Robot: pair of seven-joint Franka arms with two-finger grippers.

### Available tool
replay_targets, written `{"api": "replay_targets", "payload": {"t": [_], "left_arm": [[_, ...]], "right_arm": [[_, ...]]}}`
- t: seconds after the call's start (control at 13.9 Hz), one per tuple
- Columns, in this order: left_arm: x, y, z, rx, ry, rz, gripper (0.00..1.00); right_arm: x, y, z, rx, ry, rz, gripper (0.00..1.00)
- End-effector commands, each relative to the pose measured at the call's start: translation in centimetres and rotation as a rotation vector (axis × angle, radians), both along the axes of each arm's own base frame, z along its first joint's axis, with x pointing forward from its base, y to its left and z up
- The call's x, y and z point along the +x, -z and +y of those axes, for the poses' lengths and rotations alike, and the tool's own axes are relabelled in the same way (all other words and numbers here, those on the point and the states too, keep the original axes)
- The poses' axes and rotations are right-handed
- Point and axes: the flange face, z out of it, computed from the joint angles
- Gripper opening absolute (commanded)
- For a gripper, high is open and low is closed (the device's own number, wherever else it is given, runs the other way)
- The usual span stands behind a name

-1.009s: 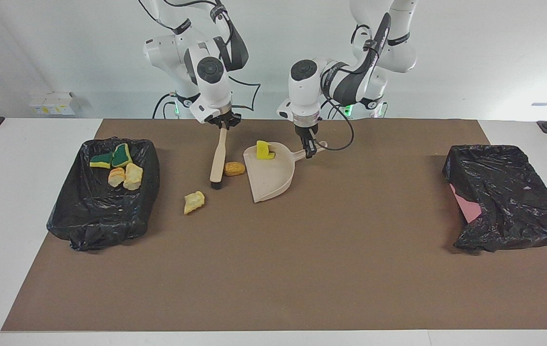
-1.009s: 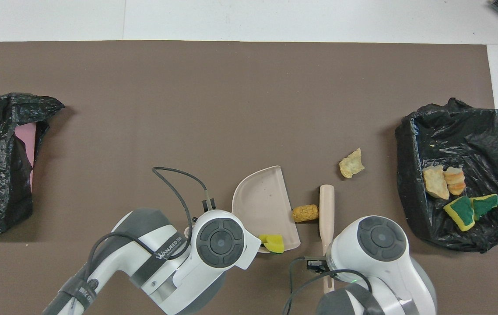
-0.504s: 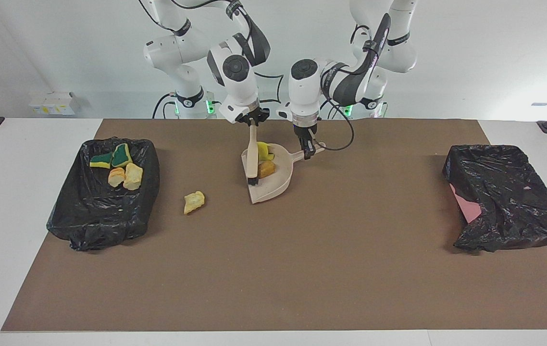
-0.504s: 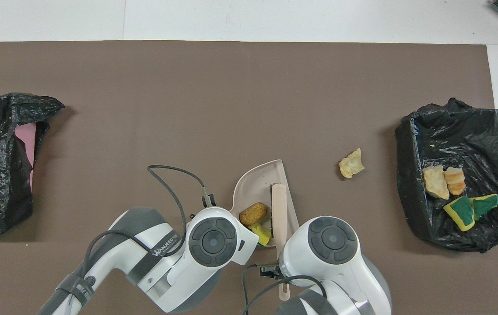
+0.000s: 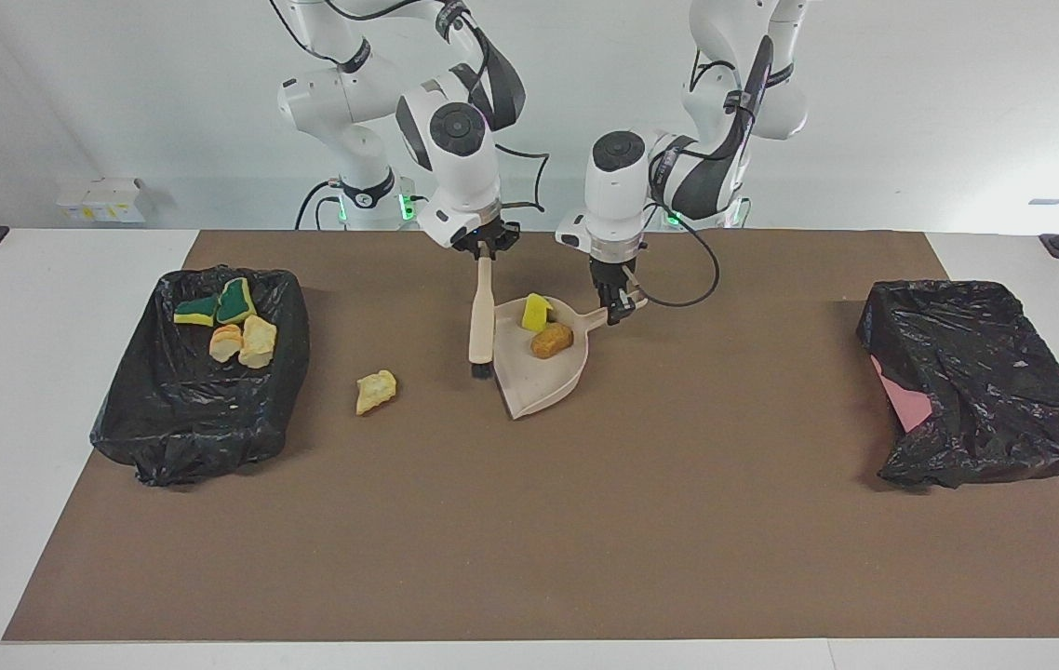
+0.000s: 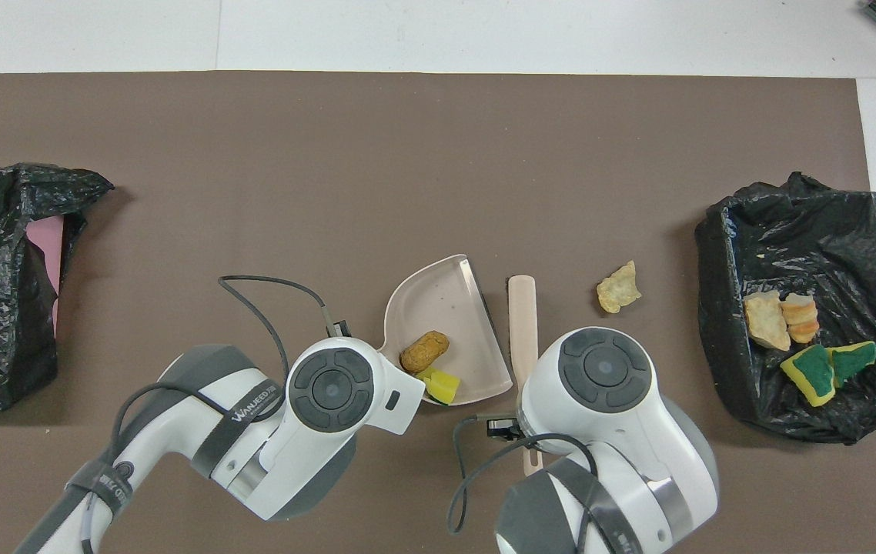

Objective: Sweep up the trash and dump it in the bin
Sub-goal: 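Sweep the orange snack into the dustpan with the right gripper's brush, then sweep the bread crust toward the dustpan with the right gripper's brush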

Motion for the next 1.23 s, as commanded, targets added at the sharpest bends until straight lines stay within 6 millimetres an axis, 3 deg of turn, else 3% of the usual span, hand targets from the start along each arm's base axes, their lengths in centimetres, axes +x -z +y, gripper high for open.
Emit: {"api": "replay_targets", "payload": {"t": [0.0,0.36,0.58,0.86,1.15], "left_arm": [[1.9,-0.3,-0.1,-0.025,-0.038,-0.010,0.00],[2.0,-2.5,-1.1,0.029,-0.105,0.036,0.00],[1.8,-2.9,-1.7,0.062,-0.143,0.066,0.00],[0.8,-2.4,-2.0,0.087,-0.152,0.113,0.00],[0.4,-2.3,-2.1,0.080,-0.173,0.140,0.00]], "right_arm": [[2.1,-0.1,-2.7,-0.109,-0.022,-0.001,0.00],[5.5,0.8,-11.7,-0.295,0.023,0.027,0.00],[6.8,1.6,-16.1,-0.263,-0.030,0.035,0.00],[7.7,2.6,-19.2,-0.208,-0.136,0.038,0.00],[8.4,5.2,-18.8,-0.181,-0.164,0.059,0.00]]}}
